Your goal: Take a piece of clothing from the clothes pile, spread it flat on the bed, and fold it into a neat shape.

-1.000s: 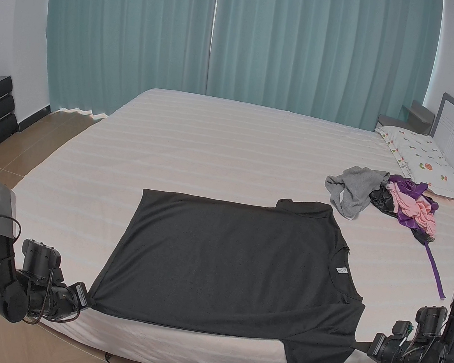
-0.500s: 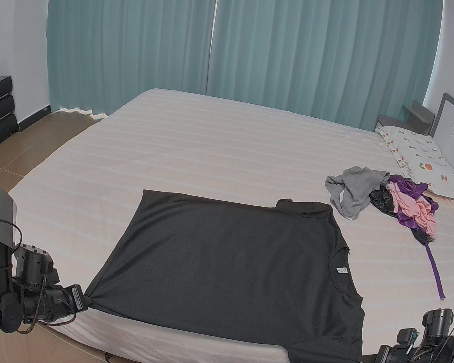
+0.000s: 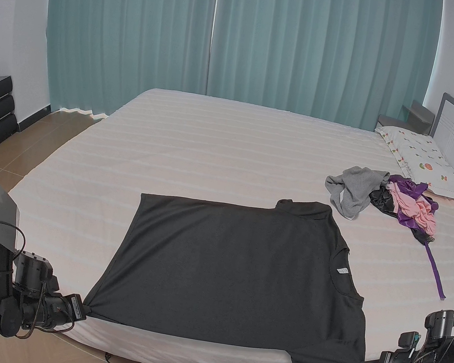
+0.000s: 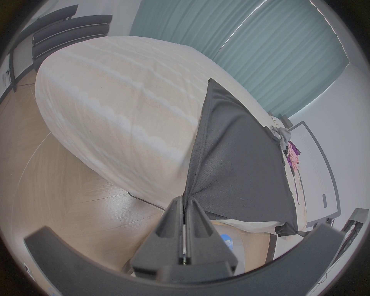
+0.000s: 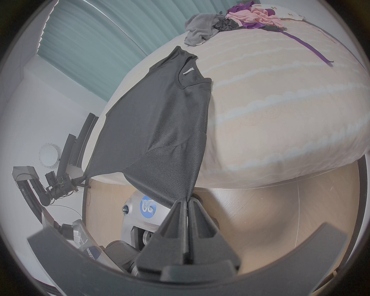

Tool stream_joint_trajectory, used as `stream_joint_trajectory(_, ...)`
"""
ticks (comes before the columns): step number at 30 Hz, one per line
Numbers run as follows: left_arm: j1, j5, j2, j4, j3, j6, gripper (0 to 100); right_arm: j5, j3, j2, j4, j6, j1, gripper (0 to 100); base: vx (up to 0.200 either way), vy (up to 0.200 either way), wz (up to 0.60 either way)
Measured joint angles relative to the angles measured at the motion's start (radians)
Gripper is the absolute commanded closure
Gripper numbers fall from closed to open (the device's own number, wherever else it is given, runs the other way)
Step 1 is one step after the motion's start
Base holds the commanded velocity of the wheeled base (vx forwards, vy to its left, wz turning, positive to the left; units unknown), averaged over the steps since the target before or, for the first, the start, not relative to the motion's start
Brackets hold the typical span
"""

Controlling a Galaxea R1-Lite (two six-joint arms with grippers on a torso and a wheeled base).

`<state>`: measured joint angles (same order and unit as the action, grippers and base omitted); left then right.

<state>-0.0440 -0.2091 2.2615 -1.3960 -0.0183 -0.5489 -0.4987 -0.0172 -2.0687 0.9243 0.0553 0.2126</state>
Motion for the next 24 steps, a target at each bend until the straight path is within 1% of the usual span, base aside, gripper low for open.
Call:
stream_joint_trajectory(4, 0.000, 0.000, 0.000, 0.014, 0.001, 0.013, 100, 0.001, 0.000, 0.010, -0.020, -0.011, 0.000, 100, 0.000, 0.000, 0.00)
stream_joint_trajectory(8, 0.000, 0.000, -0.004, 0.042, 0.001, 0.027, 100, 0.001, 0.000, 0.043, -0.084, -0.039, 0.003, 100, 0.000, 0.000, 0.00)
stream_joint_trajectory(14, -0.005, 0.000, -0.023, 0.123, 0.001, 0.060, 100, 0.002, 0.000, 0.102, -0.173, -0.098, 0.013, 100, 0.000, 0.000, 0.00)
stream_joint_trajectory(24, -0.008, 0.000, -0.079, 0.241, 0.001, 0.119, 100, 0.004, 0.000, 0.184, -0.277, -0.130, 0.019, 100, 0.000, 0.000, 0.00)
